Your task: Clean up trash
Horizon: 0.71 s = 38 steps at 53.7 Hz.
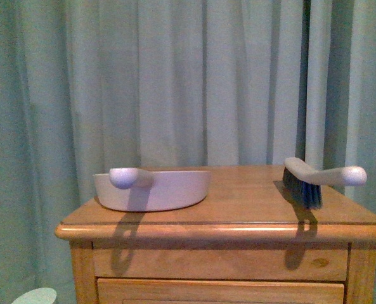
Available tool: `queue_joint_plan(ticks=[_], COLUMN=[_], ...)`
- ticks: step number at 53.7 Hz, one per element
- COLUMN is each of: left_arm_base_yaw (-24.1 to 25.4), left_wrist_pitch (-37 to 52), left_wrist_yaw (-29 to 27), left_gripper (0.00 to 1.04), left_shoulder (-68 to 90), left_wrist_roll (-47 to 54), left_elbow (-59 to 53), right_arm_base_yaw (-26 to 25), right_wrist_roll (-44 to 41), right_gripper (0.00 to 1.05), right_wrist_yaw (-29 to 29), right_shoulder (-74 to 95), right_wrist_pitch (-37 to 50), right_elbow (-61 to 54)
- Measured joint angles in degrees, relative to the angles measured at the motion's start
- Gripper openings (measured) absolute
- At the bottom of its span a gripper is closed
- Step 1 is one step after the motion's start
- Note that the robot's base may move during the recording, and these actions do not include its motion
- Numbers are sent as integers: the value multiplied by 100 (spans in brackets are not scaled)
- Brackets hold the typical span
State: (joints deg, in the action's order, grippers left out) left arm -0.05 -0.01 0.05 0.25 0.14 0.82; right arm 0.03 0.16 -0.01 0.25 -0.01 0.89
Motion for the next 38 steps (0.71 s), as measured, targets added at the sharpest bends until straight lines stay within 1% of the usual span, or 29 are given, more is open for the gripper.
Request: queue_joint_plan(ticks=[32,34,36,38], left_arm_base_yaw=[4,55,68,59], left_wrist_pitch=[-26,-496,-973,-1139], left_wrist_yaw=[26,254,295,291], left_gripper=[97,97,97,97], left_shoulder=[15,208,601,922], left_wrist_roll=[-22,-138,-186,-197], left_elbow=[4,177,417,573], right_arm_base_yaw=[0,0,0,0], right_wrist_roll=[-2,-2,-2,-2], right_gripper=[97,97,97,97], right_wrist_yaw=[-2,-2,-2,-4], right_shoulder=[0,0,0,0], right_wrist_pitch=[0,0,0,0], right_elbow=[0,0,0,0])
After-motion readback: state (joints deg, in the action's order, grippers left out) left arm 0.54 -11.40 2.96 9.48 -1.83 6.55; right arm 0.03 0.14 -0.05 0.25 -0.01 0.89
